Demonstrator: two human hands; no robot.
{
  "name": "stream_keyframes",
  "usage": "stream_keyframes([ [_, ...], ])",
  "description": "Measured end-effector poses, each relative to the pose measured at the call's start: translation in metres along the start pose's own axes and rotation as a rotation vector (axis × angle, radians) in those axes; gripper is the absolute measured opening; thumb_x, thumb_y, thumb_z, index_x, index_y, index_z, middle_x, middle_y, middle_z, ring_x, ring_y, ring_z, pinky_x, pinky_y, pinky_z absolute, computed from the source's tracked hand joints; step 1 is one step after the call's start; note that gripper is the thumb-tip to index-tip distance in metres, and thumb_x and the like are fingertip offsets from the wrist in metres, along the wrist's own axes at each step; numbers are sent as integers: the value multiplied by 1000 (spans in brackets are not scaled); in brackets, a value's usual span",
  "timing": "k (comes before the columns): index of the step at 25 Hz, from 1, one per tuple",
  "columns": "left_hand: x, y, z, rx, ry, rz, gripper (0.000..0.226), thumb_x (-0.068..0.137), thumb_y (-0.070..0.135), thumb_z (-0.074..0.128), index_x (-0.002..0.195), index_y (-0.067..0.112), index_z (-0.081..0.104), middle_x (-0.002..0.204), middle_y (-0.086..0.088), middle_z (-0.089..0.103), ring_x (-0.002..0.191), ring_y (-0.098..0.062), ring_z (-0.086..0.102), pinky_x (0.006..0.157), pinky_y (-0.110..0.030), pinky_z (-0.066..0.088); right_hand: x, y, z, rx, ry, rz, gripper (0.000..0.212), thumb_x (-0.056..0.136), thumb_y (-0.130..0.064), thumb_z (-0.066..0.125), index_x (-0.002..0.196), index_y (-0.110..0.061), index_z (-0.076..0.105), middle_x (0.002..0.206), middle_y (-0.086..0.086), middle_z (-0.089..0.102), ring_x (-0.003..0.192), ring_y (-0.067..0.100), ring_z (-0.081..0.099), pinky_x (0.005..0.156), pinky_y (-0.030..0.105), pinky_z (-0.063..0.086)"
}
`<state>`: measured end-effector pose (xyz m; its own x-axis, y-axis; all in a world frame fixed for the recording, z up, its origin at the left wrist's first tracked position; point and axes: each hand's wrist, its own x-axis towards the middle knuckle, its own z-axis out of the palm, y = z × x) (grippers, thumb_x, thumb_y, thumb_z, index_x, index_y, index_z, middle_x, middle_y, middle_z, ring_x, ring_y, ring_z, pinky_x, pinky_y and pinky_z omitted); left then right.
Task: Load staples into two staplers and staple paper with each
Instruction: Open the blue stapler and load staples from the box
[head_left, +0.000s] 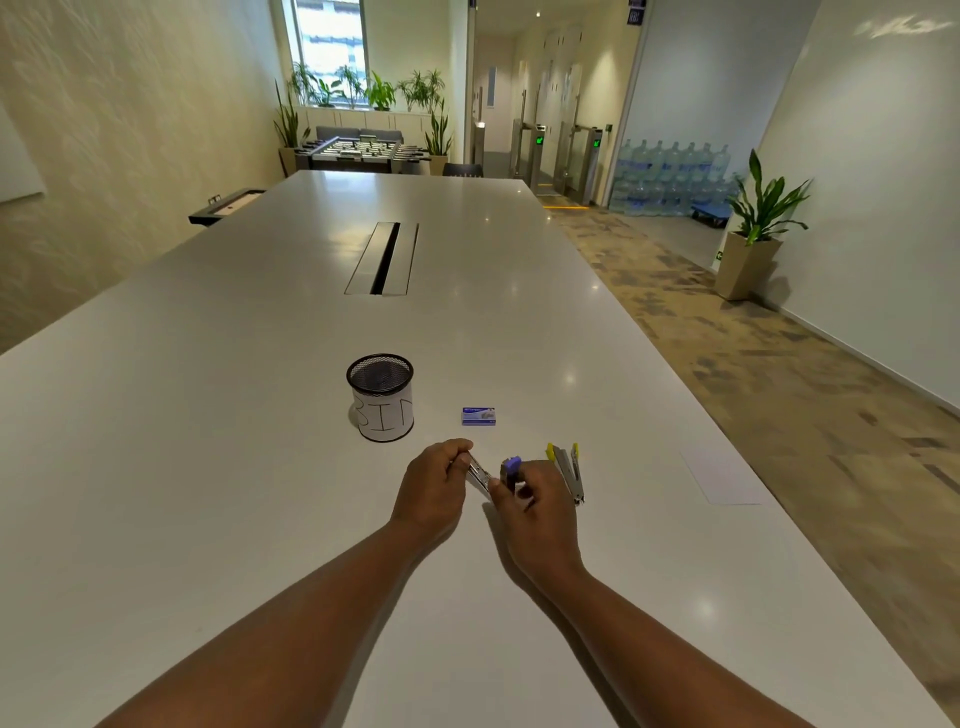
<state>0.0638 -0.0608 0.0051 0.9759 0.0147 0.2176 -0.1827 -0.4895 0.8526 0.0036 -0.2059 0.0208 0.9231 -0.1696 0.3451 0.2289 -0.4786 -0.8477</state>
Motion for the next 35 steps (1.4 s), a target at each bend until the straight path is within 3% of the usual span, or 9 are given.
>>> stream_keyframes([
  [4,1,2,3,124,-8,0,30,103,22,48,128,17,63,115,1,69,104,-16,64,88,-23,45,-2,5,-1,-60,7,7,23,85,-16,77,76,-27,58,74,-10,58,77,5,56,64,13,43],
  [8,1,2,7,201,20,11,15,101,23,48,91,21,59,82,3,64,75,-14,58,62,-27,41,-9,6,-6,-121,30,39,19,82,-16,75,77,-23,58,71,-8,61,67,12,57,62,29,47],
  [12,4,-4,10,257,15,84,24,99,21,50,77,16,59,78,2,60,73,-15,54,66,-34,42,-18,5,-9,-292,2,18,17,87,-30,69,73,-22,62,68,-6,62,66,12,58,59,32,47],
  [17,3,-6,11,329,19,198,25,101,12,50,115,9,70,109,-1,68,90,-16,64,77,-25,47,-26,10,-4,-507,-82,-141,27,89,-26,53,64,-18,55,60,-3,55,61,16,47,53,36,42],
  [21,2,-5,11,389,1,228,23,99,15,47,112,20,65,100,0,71,85,-22,66,74,-42,57,-27,13,-2,-575,-120,-169,21,87,-20,54,67,-17,57,64,-4,57,65,18,47,54,34,39],
  [23,0,-4,10,406,-39,183,35,101,21,45,134,26,57,103,-3,71,90,-25,66,76,-42,57,-24,10,-1,-541,-135,-130,18,87,-23,53,69,-18,53,65,-5,52,64,17,47,55,32,37],
  [27,-1,-3,10,465,-99,111,48,104,29,42,150,37,33,102,-10,64,87,-25,63,75,-39,55,-15,1,-6,-416,-185,-48,10,92,-29,50,96,-24,57,81,-7,59,73,16,57,64,34,47],
  [30,0,-5,10,469,-101,133,47,104,30,41,148,41,33,102,-10,64,88,-25,63,75,-39,56,13,-2,-14,-439,-400,100,51,91,-39,54,140,-33,42,98,-7,69,91,19,65,75,35,50],
  [35,0,-7,12,492,-103,148,44,104,32,34,147,43,35,101,-9,62,93,-25,61,75,-35,52,54,-7,-18,-423,-707,170,83,83,-38,76,152,-31,30,86,-7,62,89,18,63,86,38,54],
])
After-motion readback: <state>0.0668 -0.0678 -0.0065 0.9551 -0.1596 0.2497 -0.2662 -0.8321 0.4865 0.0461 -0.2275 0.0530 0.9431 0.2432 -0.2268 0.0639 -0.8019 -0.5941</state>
